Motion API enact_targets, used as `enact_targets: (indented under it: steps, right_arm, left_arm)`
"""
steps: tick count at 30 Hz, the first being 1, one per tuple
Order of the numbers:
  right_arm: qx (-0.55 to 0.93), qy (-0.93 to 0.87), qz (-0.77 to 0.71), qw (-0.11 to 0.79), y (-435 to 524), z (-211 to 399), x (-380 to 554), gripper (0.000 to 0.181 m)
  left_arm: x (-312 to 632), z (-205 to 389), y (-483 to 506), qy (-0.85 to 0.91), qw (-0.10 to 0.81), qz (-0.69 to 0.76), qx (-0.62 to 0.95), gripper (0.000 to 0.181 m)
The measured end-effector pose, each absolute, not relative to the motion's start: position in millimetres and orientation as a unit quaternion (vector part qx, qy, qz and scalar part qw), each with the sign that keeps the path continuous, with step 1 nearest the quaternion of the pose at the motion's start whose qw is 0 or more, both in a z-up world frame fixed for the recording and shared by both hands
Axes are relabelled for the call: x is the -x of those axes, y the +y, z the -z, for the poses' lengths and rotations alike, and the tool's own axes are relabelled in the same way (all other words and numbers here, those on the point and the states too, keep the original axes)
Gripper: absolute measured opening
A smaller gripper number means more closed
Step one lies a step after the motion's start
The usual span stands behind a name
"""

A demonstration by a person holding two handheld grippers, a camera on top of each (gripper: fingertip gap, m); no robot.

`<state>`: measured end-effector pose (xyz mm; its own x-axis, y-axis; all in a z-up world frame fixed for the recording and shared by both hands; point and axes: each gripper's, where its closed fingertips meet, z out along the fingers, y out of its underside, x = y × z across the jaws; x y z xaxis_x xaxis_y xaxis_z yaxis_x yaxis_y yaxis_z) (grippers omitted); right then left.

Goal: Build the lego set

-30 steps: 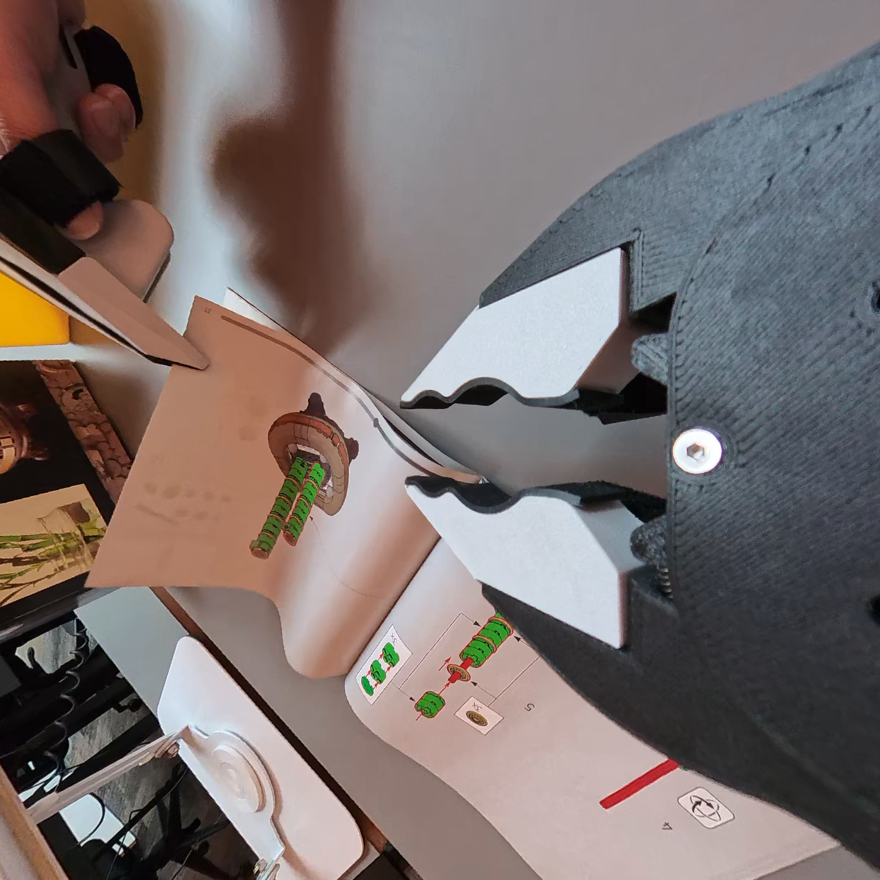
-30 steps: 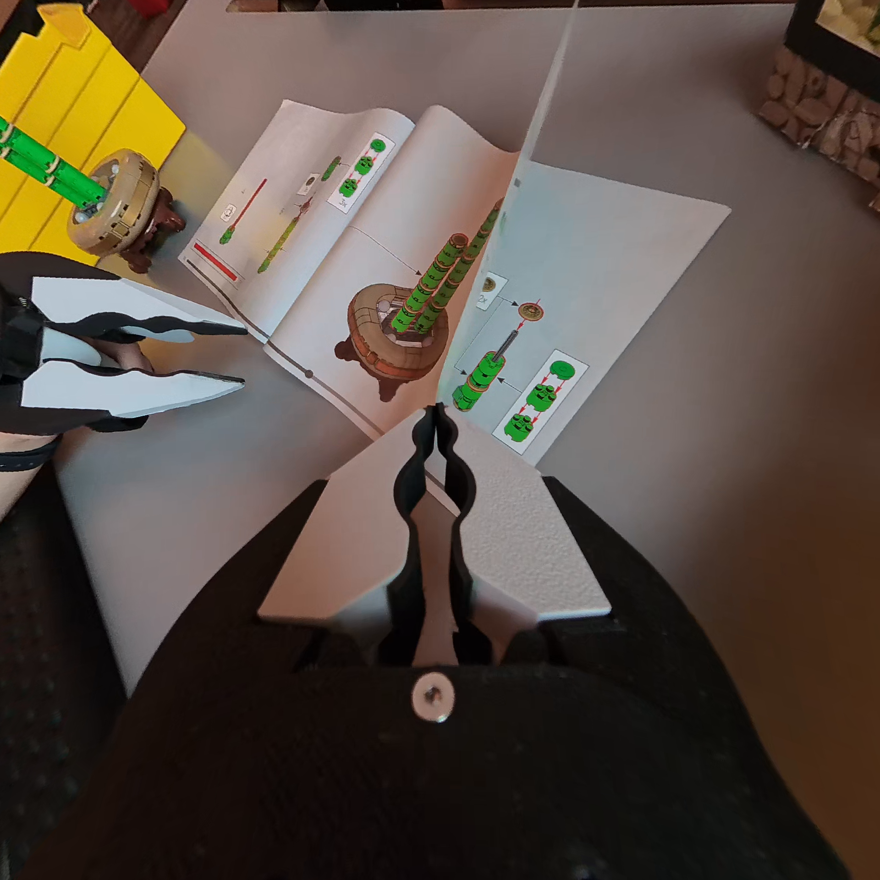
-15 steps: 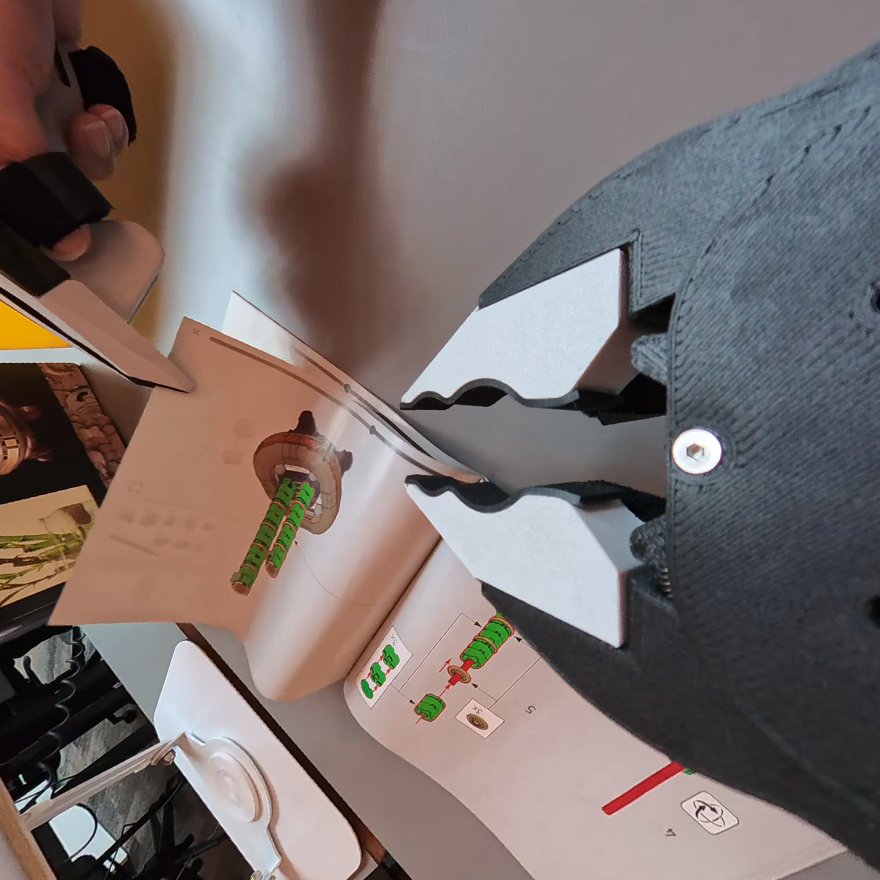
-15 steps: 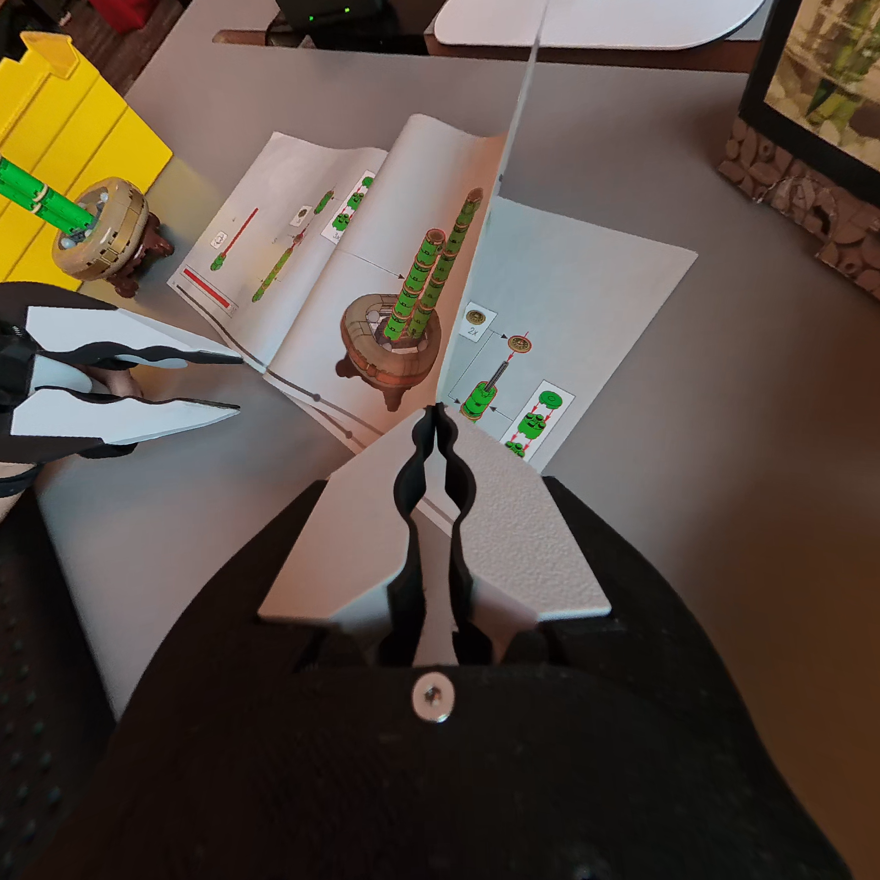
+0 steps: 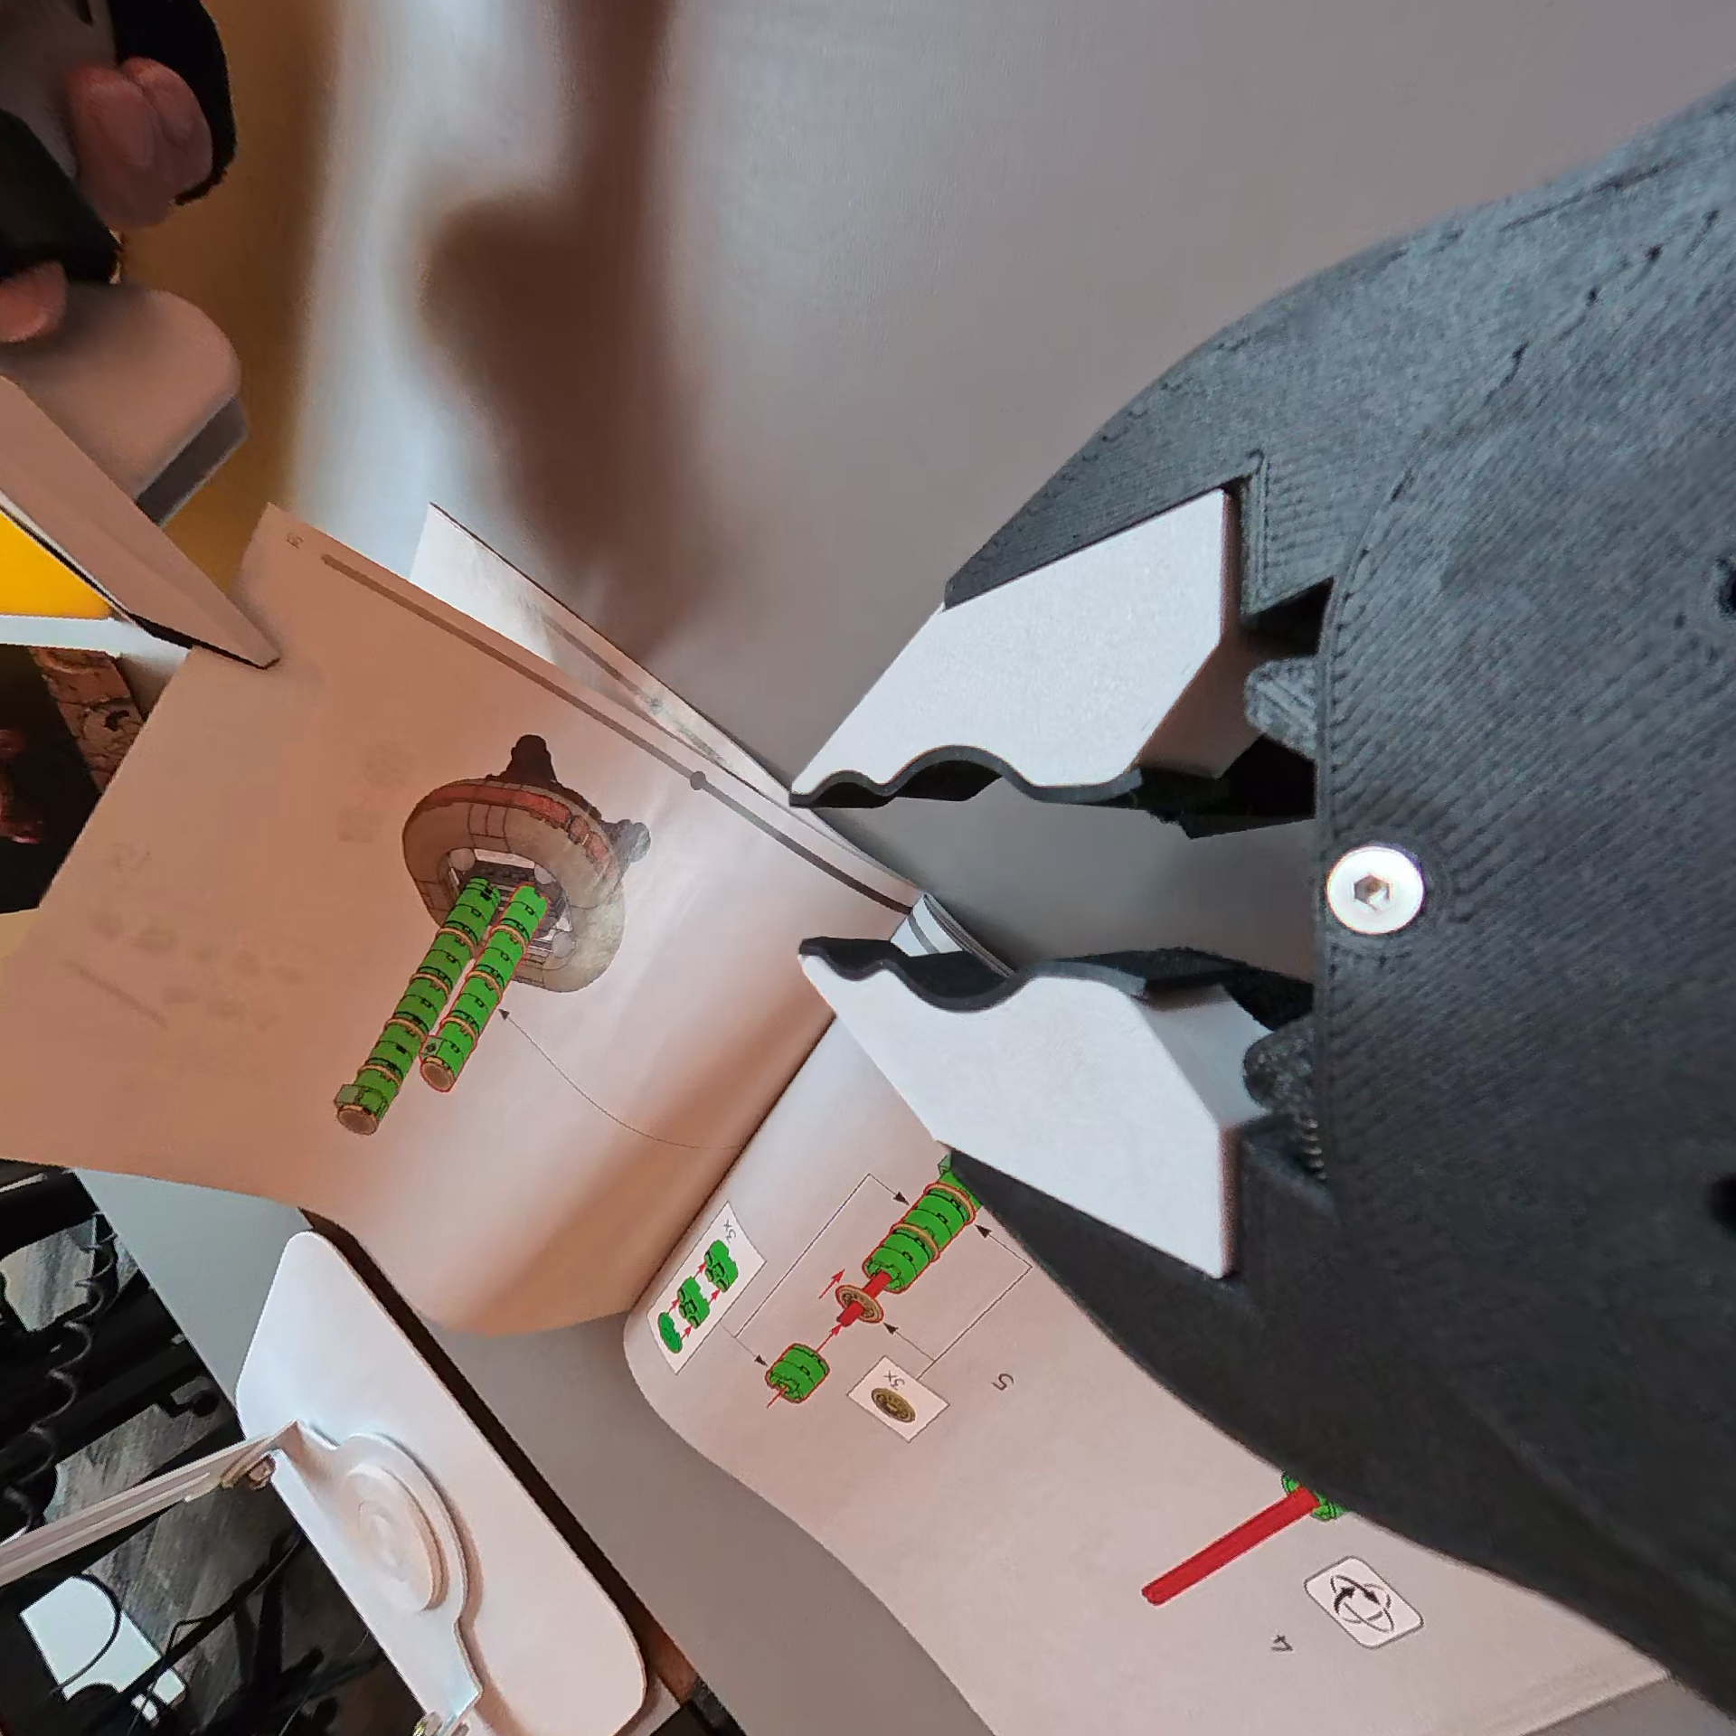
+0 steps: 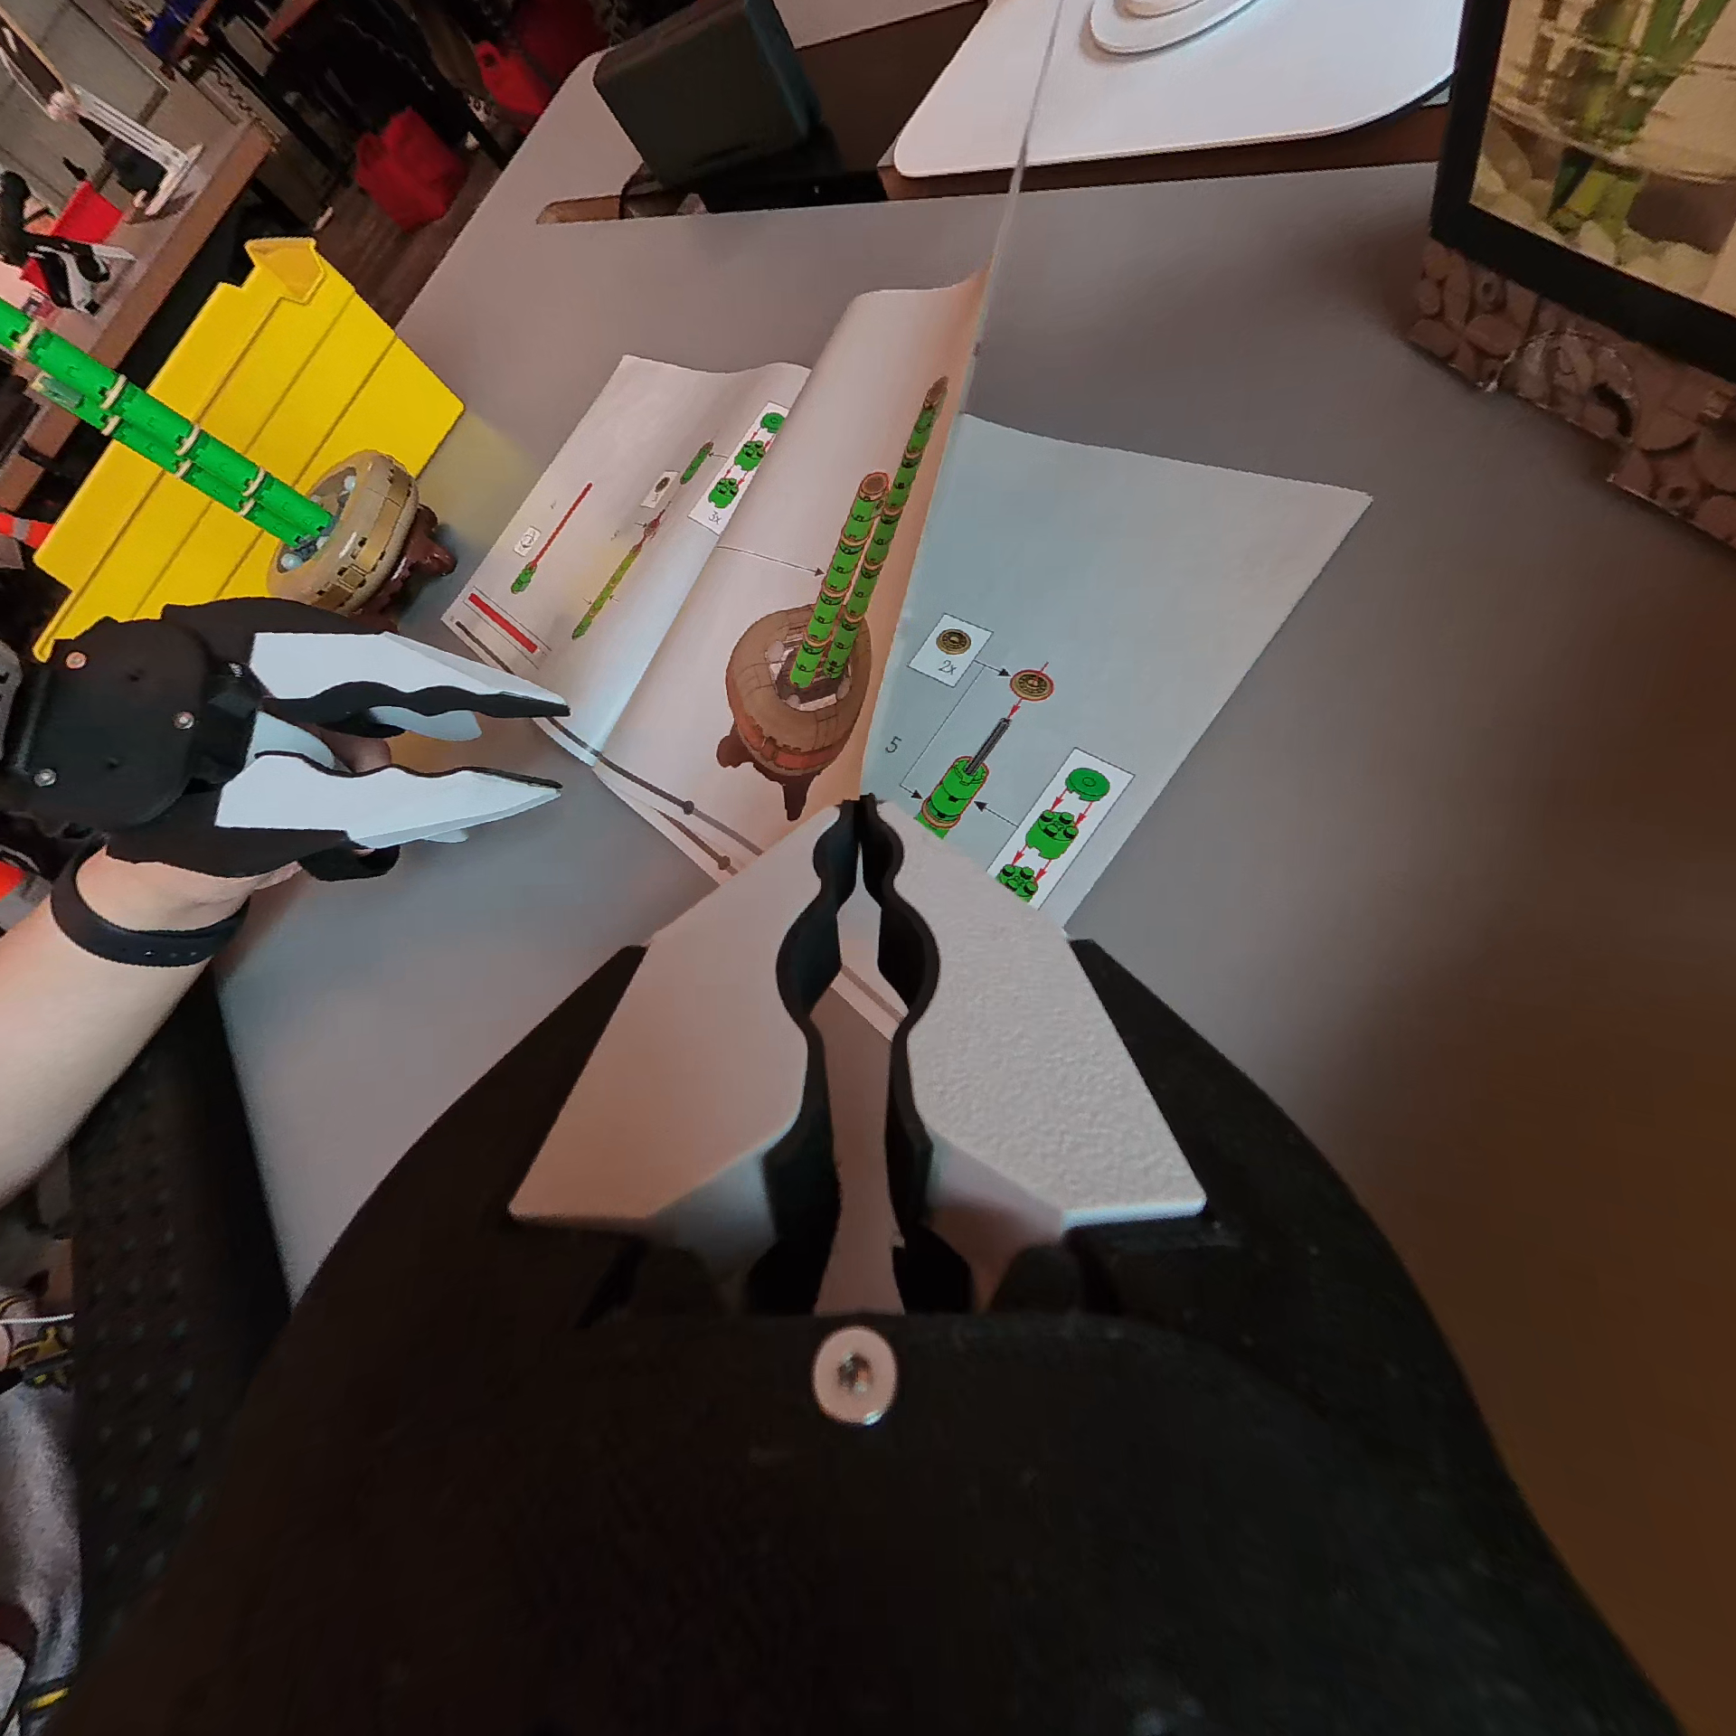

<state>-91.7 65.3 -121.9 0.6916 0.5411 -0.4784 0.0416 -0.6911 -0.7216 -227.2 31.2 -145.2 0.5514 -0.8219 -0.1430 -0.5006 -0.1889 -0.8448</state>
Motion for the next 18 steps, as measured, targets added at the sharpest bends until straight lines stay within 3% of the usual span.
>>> enact_targets:
  steps: [18]
  right_arm:
    - [0.84, -0.195, -0.358, 0.359, 61.6, 101.1, 108.9, 0.0]
  left_arm:
    - [231.3, 148.1, 31.9, 0.44, 0.459, 0.165, 0.754, 0.026]
